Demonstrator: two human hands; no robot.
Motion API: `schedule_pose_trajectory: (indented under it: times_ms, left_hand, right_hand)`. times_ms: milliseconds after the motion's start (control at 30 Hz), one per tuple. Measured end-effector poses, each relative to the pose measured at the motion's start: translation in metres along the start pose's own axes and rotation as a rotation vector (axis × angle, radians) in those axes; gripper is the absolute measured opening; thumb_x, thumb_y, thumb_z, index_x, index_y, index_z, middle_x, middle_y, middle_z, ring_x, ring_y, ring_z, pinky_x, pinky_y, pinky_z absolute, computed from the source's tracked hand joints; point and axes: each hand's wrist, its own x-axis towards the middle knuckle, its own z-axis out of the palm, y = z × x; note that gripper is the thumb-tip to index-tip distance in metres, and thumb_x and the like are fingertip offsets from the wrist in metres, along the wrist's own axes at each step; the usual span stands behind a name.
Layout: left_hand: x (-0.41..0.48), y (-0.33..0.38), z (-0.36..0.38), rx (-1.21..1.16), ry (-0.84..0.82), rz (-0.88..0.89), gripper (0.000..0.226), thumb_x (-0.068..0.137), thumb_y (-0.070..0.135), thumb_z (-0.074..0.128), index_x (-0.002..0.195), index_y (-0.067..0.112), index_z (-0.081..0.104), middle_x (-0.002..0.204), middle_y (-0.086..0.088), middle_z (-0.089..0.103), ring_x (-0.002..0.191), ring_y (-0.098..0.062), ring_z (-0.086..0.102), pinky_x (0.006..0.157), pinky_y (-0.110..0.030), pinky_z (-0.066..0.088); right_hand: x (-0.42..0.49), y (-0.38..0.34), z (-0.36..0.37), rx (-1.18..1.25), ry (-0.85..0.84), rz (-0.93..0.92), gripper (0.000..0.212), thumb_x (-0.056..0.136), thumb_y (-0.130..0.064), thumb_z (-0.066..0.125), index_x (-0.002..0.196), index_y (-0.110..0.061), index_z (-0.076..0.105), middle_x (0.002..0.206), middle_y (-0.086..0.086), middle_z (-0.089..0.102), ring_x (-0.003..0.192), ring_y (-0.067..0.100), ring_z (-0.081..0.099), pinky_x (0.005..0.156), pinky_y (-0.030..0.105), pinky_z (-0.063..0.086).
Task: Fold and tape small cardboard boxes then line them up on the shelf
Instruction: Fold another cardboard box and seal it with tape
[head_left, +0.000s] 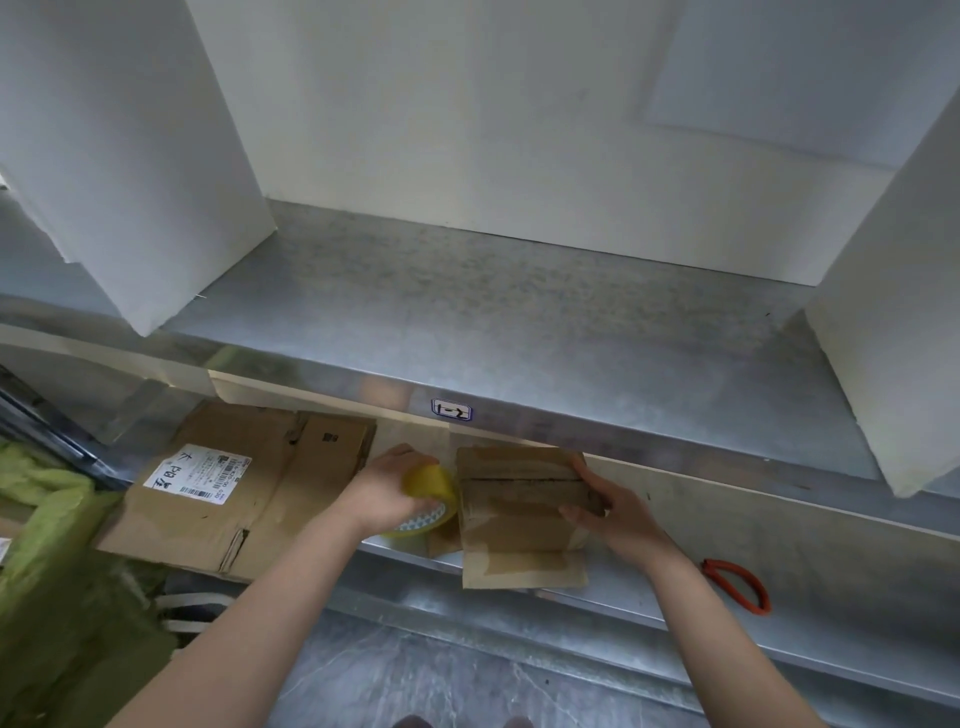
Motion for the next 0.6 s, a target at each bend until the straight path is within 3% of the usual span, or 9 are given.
schedule_pose_trajectory:
  times_ms: [133,267,433,600]
  left_hand:
    - [0.005,0.005,-0.002,0.080,0.010,0.025,0.056,0.079,0.044,0.073,0.130,0.030,0.054,0.124,0.009,0.048,0.115,-0.016,0.051,0.089,-0.026,0.042]
    - [0.010,0.009,-0.006,0.139,0.012,0.045,0.056,0.079,0.042,0.071,0.131,0.028,0.053,0.128,0.008,0.046,0.117,-0.017,0.051,0.084,-0.024,0.038]
    - [0.017,0.014,-0.006,0.203,-0.024,0.065,0.055,0.082,0.040,0.068,0.132,0.026,0.052,0.132,0.006,0.044,0.120,-0.018,0.049,0.084,-0.022,0.035]
    - [0.020,0.010,-0.006,0.250,-0.048,0.064,0.051,0.082,0.036,0.068,0.129,0.023,0.054,0.127,0.005,0.045,0.116,-0.021,0.051,0.085,-0.026,0.039]
  right_hand:
    - [0.001,-0.003,0.002,-0.004,0.015,0.012,0.083,0.062,-0.073,0.069,0.135,-0.063,0.031,0.131,-0.022,0.051,0.122,0.005,0.048,0.095,0.021,0.043]
    - [0.001,-0.004,0.004,-0.009,0.031,0.016,0.072,0.062,-0.075,0.069,0.121,-0.076,0.029,0.119,-0.034,0.050,0.116,0.001,0.049,0.090,0.016,0.042]
    - [0.000,-0.006,0.005,-0.013,0.013,0.024,0.087,0.061,-0.076,0.068,0.138,-0.064,0.031,0.137,-0.017,0.051,0.126,0.008,0.047,0.104,0.030,0.044]
    - [-0.002,-0.008,0.004,-0.048,0.000,0.040,0.080,0.076,-0.059,0.070,0.144,-0.057,0.028,0.142,-0.013,0.047,0.130,0.011,0.045,0.101,0.024,0.041]
